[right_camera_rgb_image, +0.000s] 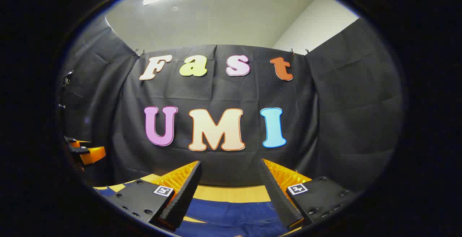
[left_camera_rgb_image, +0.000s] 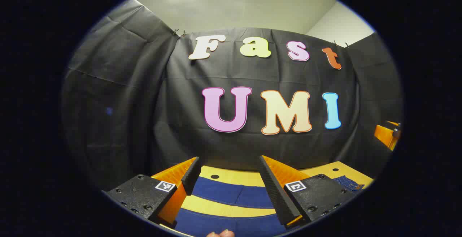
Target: Grasp the waist and the cuffs of the jeans and fold them to make the two legs overlap; first hold the waist and fold one-third of the jeans toward the cuffs, then hold the cuffs and fold the remaining one-third in the same direction to finish folding.
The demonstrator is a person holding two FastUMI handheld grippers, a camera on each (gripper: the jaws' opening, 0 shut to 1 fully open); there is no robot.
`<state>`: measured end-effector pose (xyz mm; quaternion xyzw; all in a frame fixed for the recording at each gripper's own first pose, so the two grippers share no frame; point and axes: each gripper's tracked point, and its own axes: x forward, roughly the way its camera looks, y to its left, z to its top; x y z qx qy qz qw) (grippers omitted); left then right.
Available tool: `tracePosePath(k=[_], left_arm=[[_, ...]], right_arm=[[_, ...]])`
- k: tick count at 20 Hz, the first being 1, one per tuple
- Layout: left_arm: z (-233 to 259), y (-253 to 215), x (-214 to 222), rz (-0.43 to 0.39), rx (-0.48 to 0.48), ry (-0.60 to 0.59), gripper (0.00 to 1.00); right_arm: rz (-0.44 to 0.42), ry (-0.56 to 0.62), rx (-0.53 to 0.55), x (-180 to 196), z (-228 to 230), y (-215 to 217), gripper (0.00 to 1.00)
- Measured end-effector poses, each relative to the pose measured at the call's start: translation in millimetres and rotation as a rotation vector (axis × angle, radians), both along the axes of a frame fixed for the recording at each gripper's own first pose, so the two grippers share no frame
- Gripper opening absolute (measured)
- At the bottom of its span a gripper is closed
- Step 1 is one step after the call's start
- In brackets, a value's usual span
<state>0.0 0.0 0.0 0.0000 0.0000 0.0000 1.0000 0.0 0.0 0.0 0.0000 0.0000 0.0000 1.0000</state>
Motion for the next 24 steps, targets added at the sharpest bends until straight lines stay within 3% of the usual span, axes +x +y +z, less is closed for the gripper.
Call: tracePosePath(k=[18, 24], left_arm=[[-19, 7, -4, -0.007, 0.025, 0.035, 0.95], [-51, 36, -14, -0.07, 0.143, 0.104, 0.96]], right_arm=[[-0.026, -0.003, -0.015, 2, 2, -9, 1.0], [-0.045, 0.009, -0.018, -3, -8, -13, 0.99]])
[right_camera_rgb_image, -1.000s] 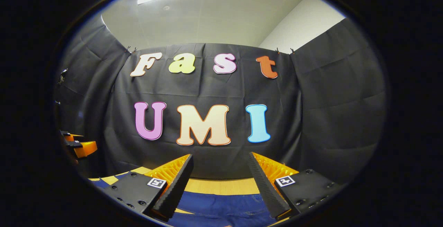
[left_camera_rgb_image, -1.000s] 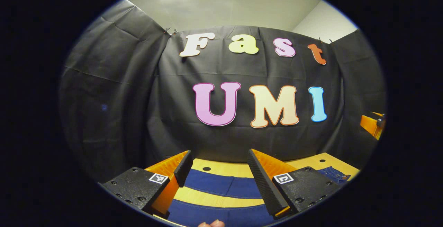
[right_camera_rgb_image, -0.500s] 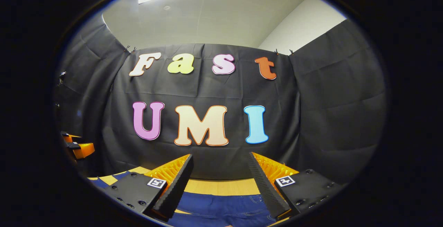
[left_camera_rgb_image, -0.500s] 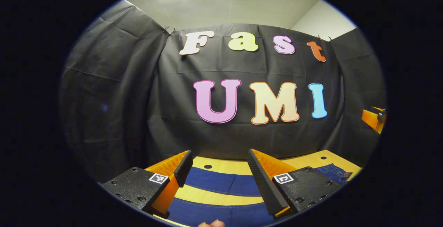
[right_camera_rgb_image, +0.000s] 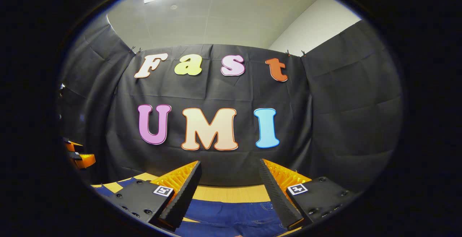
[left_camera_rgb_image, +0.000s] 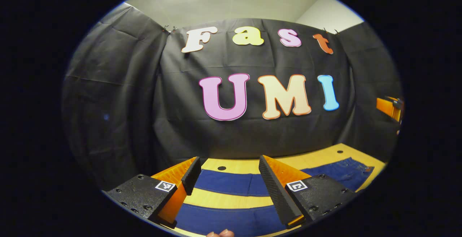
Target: Grasp the waist and the cuffs of the jeans and fold them to make the two legs overlap; first hold the waist and fold one-third of the jeans toward the cuffs, then hold the cuffs and fold the remaining one-third in the same direction to finish folding.
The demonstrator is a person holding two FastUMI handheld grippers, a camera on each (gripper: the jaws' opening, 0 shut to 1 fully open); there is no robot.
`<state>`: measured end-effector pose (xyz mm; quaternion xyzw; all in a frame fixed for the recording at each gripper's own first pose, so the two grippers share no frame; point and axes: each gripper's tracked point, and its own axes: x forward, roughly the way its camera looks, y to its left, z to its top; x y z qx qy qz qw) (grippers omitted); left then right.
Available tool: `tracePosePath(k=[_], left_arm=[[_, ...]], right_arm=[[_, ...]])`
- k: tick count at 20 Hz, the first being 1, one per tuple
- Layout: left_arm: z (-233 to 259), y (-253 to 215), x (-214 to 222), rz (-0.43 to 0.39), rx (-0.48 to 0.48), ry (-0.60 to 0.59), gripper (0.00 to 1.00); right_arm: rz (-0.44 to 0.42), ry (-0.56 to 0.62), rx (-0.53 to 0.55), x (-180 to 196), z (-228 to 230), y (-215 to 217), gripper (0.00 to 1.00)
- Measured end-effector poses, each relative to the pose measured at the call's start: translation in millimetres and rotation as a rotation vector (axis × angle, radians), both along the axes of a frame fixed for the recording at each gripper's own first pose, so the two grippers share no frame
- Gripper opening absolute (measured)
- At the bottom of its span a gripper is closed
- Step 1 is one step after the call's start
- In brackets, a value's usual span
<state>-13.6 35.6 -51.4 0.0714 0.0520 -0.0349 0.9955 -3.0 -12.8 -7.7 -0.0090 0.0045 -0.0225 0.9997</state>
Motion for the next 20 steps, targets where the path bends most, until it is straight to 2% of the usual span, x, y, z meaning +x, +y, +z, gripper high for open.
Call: tracePosePath(k=[4, 5, 8, 9, 10, 14, 20], left_arm=[[-35, 25, -11, -0.064, 0.174, 0.074, 0.95], [-45, 31, -14, -0.084, 0.214, 0.093, 0.97], [-78, 45, -21, -0.117, 0.261, 0.167, 0.93], [-90, 48, -26, -0.133, 0.282, 0.196, 1.0], [-101, 54, -29, -0.148, 0.315, 0.222, 0.95], [-142, 79, -40, -0.215, 0.477, 0.297, 0.96], [-213, 128, -58, -0.306, 0.719, 0.47, 0.96]], right_arm=[[-0.03, 0.016, 0.013, -9, -10, 1, 1.0], [-0.035, 0.015, 0.012, -11, -12, 4, 0.99], [-0.028, 0.017, -0.002, -15, -20, 19, 0.98], [-0.025, 0.02, -0.004, -16, -23, 26, 0.99], [-0.022, 0.025, -0.001, -17, -25, 31, 0.98], [-0.017, 0.039, 0.001, -22, -32, 44, 1.0], [-0.033, 0.055, -0.02, -25, -38, 45, 1.0]])
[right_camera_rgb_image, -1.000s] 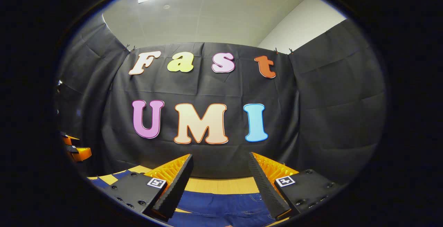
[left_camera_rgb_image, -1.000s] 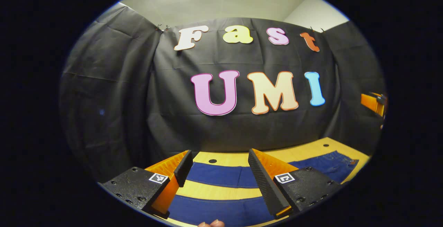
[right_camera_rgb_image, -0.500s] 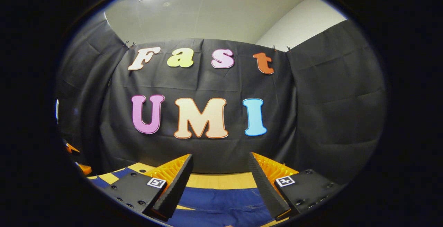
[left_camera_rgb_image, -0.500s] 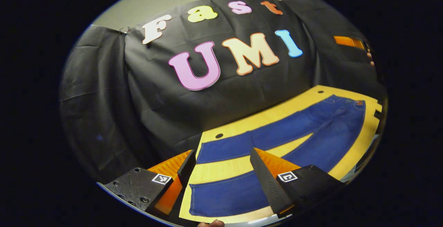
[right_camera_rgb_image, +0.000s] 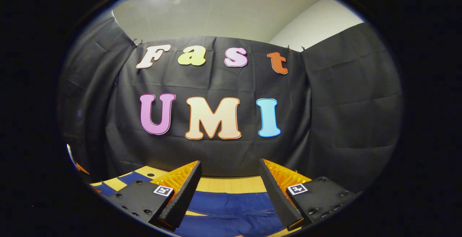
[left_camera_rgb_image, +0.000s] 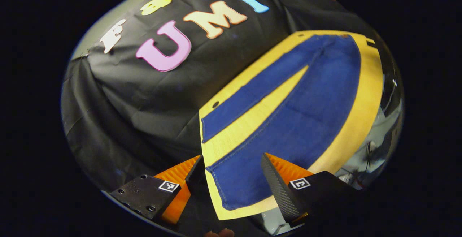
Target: Grasp the waist and the cuffs of the jeans and fold them to make the two legs overlap; first hold the waist and fold one-third of the jeans toward the cuffs, then hold the cuffs and fold the remaining one-third in the same direction to finish folding.
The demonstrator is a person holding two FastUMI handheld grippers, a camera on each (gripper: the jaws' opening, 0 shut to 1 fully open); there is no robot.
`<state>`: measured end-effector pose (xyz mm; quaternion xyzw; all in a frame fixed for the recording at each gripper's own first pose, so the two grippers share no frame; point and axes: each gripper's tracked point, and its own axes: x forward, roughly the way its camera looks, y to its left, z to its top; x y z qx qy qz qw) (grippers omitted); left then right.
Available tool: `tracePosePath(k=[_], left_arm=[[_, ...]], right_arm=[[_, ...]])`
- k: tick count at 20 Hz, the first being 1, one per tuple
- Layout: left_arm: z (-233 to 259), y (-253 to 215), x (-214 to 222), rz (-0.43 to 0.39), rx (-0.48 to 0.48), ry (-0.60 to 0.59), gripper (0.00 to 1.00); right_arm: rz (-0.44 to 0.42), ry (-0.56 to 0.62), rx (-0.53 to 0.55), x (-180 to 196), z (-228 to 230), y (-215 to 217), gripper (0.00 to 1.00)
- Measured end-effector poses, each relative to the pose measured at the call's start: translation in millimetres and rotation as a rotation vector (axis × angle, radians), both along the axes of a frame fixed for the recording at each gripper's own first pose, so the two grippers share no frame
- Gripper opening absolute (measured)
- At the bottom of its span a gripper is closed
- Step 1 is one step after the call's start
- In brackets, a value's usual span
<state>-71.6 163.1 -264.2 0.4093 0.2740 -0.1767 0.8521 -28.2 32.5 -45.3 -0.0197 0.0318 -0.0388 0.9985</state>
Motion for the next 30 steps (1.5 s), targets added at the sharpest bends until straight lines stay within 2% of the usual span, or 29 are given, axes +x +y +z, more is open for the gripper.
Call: tracePosePath(k=[1, 2, 3, 10, 11, 12, 13, 14, 19, 20, 21, 22, 23, 25, 27, 29, 30], left_arm=[[-10, 5, -5, -0.015, 0.031, 0.026, 0.95], [-20, 10, -9, -0.033, 0.062, 0.051, 1.0], [-28, 12, -13, -0.049, 0.083, 0.07, 0.95], [-80, 35, -36, -0.146, 0.245, 0.214, 0.95], [-85, 38, -38, -0.159, 0.268, 0.235, 1.0], [-86, 37, -35, -0.184, 0.283, 0.227, 0.95], [-86, 36, -32, -0.203, 0.297, 0.23, 0.89], [-88, 35, -32, -0.212, 0.305, 0.242, 0.93], [-98, 30, -20, -0.272, 0.331, 0.293, 0.86], [-98, 28, -16, -0.285, 0.336, 0.308, 0.87], [-101, 26, -14, -0.293, 0.334, 0.334, 0.83], [-106, 26, -17, -0.29, 0.32, 0.386, 0.85], [-110, 22, -20, -0.286, 0.304, 0.423, 0.75], [-112, 21, -25, -0.276, 0.285, 0.506, 0.46], [-115, 20, -31, -0.258, 0.267, 0.565, 0.3], [-115, 18, -30, -0.258, 0.268, 0.562, 0.11], [-114, 18, -31, -0.257, 0.27, 0.554, 0.09]], right_arm=[[-0.004, 0.005, -0.003, -1, -3, -1, 0.99], [-0.009, 0.01, -0.006, -1, -5, -3, 1.0], [-0.013, 0.015, -0.007, -3, -6, -4, 1.0], [-0.04, 0.024, -0.037, -8, -8, -11, 0.99], [-0.047, 0.026, -0.04, -10, -8, -14, 1.0], [-0.054, 0.028, -0.043, -11, -9, -15, 0.99], [-0.06, 0.029, -0.045, -12, -9, -17, 0.99], [-0.067, 0.03, -0.046, -12, -9, -19, 0.99], [-0.086, 0.031, -0.056, -14, -11, -24, 1.0], [-0.088, 0.032, -0.058, -15, -11, -25, 0.99], [-0.09, 0.034, -0.059, -16, -13, -26, 0.99], [-0.093, 0.036, -0.058, -16, -13, -27, 0.99], [-0.098, 0.037, -0.056, -18, -14, -30, 0.99], [-0.111, 0.037, -0.054, -22, -15, -35, 1.0], [-0.124, 0.041, -0.053, -24, -16, -43, 0.99], [-0.137, 0.049, -0.06, -28, -19, -50, 0.98], [-0.142, 0.054, -0.071, -27, -19, -55, 1.0]])
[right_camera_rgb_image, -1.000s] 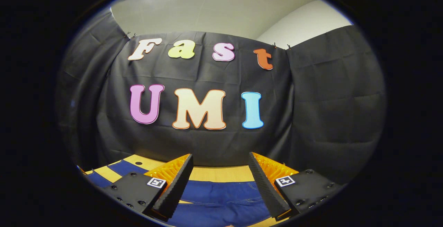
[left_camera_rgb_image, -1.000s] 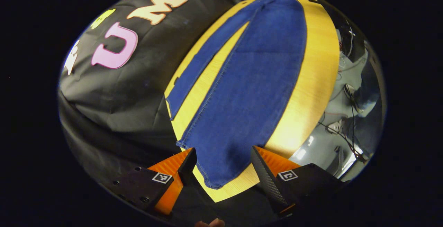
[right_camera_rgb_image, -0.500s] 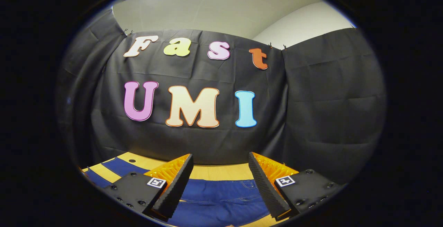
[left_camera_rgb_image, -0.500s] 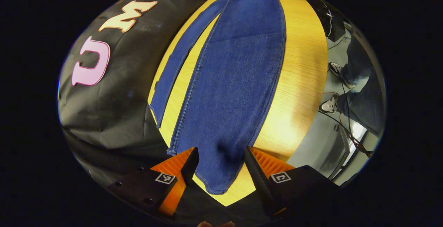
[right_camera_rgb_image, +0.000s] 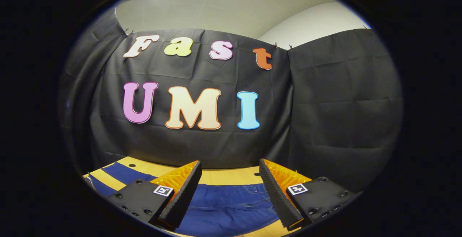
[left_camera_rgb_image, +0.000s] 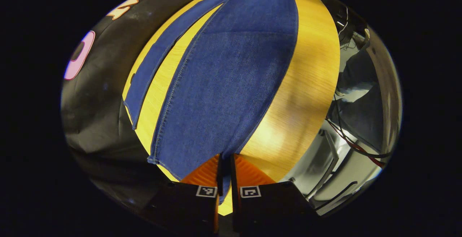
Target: Grasp the waist and the cuffs of the jeans and fold them to make the two legs overlap; first hold the waist and fold one-third of the jeans toward the cuffs, then hold the cuffs and fold the remaining one-third in the same direction to finish folding.
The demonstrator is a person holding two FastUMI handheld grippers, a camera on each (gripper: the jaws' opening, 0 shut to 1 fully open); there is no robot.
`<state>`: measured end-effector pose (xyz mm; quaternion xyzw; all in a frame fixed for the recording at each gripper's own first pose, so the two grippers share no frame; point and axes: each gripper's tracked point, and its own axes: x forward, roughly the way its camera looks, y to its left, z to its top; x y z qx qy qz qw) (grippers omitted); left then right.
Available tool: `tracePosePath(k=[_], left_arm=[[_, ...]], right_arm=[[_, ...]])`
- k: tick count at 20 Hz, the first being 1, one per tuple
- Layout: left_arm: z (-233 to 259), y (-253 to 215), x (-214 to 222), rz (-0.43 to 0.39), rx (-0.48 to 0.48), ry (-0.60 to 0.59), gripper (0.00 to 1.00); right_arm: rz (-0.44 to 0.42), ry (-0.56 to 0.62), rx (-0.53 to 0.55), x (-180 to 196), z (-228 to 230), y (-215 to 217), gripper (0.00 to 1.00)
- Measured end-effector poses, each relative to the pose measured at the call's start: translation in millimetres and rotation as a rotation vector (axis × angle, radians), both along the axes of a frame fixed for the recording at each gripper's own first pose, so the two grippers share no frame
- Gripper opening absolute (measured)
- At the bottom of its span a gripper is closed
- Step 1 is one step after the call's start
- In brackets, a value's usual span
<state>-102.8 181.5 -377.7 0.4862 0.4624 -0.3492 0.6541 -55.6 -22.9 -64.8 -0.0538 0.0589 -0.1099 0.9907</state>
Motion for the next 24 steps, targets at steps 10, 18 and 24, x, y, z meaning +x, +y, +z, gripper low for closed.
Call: tracePosePath(k=[10, 18, 24], left_arm=[[-2, 1, 2, 0.048, 0.011, -0.001, 0.0], [-2, 1, 2, 0.103, 0.057, 0.003, 0.0], [-2, 1, 3, 0.136, 0.086, 0.011, 0.0]], right_arm=[[0.133, 0.261, -0.41, -5, -81, -110, 0.99], [0.285, 0.541, -0.559, -43, -200, -159, 0.99], [0.444, 0.715, -0.675, -60, -270, -172, 0.99]])
